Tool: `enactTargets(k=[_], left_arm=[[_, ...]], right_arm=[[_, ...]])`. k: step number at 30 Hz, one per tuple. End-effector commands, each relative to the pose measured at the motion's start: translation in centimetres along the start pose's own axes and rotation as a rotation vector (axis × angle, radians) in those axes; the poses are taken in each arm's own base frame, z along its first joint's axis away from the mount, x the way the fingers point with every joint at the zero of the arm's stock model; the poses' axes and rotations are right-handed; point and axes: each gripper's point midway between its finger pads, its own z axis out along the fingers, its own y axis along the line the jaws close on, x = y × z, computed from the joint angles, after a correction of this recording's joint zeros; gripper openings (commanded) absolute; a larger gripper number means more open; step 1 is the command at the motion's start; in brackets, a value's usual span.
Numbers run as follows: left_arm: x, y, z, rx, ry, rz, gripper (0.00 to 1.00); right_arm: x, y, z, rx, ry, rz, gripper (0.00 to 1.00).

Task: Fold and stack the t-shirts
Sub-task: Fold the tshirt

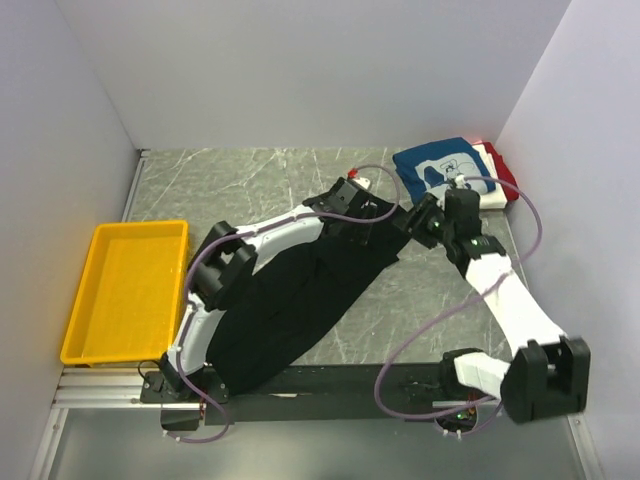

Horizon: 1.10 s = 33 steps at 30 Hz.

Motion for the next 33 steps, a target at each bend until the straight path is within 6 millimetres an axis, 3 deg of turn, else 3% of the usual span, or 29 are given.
enactTargets(k=[1, 6, 7, 8, 10, 11, 13, 15, 16, 18, 19, 20, 21, 22, 25, 28, 32, 33], left_arm=[[-0.8, -0.1, 1.2, 0.031, 0.0, 0.133, 0.88], [0.2, -0.8, 3.5, 0.058, 0.026, 0.172, 0.88], [1.1, -0.6, 4.6, 0.049, 0.05, 0.175, 0.87], [0.7, -0.2, 4.9, 0.015, 0.047, 0.169, 0.87], [1.9, 1.3, 6.7, -0.054, 0.088, 0.128, 0.87], [1.0, 1.8, 7.0, -0.081, 0.075, 0.091, 0.86], [2.1, 5.3, 8.4, -0.155, 0.144, -0.045, 0.85], [2.1, 7.1, 9.0, -0.15, 0.171, -0.182, 0.84], [1.7, 9.6, 9.2, -0.18, 0.168, -0.247, 0.83], [1.9, 12.3, 9.5, -0.225, 0.174, -0.374, 0.83], [1.7, 15.1, 9.6, -0.25, 0.178, -0.449, 0.83], [1.5, 16.5, 9.6, -0.262, 0.175, -0.503, 0.83], [0.8, 17.6, 9.4, -0.272, 0.157, -0.591, 0.83], [0.4, 20.0, 9.3, -0.274, 0.146, -0.666, 0.83], [-1.3, 23.0, 9.4, -0.244, 0.095, -0.844, 0.84], [-5.1, 24.1, 9.6, -0.179, 0.007, -0.925, 0.9], [-10.0, 21.8, 8.9, 0.013, -0.067, -0.898, 0.96], [-12.4, 21.4, 7.9, 0.067, -0.134, -0.869, 0.99]], right_arm=[[-1.4, 0.0, -2.8, -0.016, -0.124, 0.01, 0.55], [-0.3, -1.2, -4.7, -0.004, -0.155, -0.004, 0.56], [0.0, -1.5, -4.7, 0.004, -0.149, -0.007, 0.56], [0.3, -1.7, -4.8, 0.009, -0.142, -0.017, 0.56], [0.5, -2.0, -4.8, 0.012, -0.138, -0.022, 0.56], [0.6, -2.0, -4.8, 0.013, -0.137, -0.025, 0.56], [0.7, -1.9, -4.6, 0.004, -0.125, -0.029, 0.56], [0.7, -1.8, -4.4, 0.004, -0.115, -0.033, 0.56], [0.7, -1.6, -4.3, -0.003, -0.107, -0.039, 0.56], [0.7, -1.5, -3.9, 0.0, -0.092, -0.044, 0.56], [0.7, -1.5, -3.7, -0.005, -0.084, -0.052, 0.56], [0.7, -1.3, -3.5, -0.012, -0.078, -0.056, 0.56], [0.6, -1.2, -3.1, -0.013, -0.065, -0.057, 0.56], [0.7, -1.2, -2.8, -0.01, -0.054, -0.06, 0.56], [0.6, -1.0, -1.7, -0.008, -0.013, -0.078, 0.56], [1.1, -0.8, -0.4, -0.02, 0.048, -0.093, 0.57], [3.8, 0.0, 1.6, -0.018, 0.169, -0.155, 0.57], [5.3, 0.5, 2.2, -0.014, 0.207, -0.188, 0.57]])
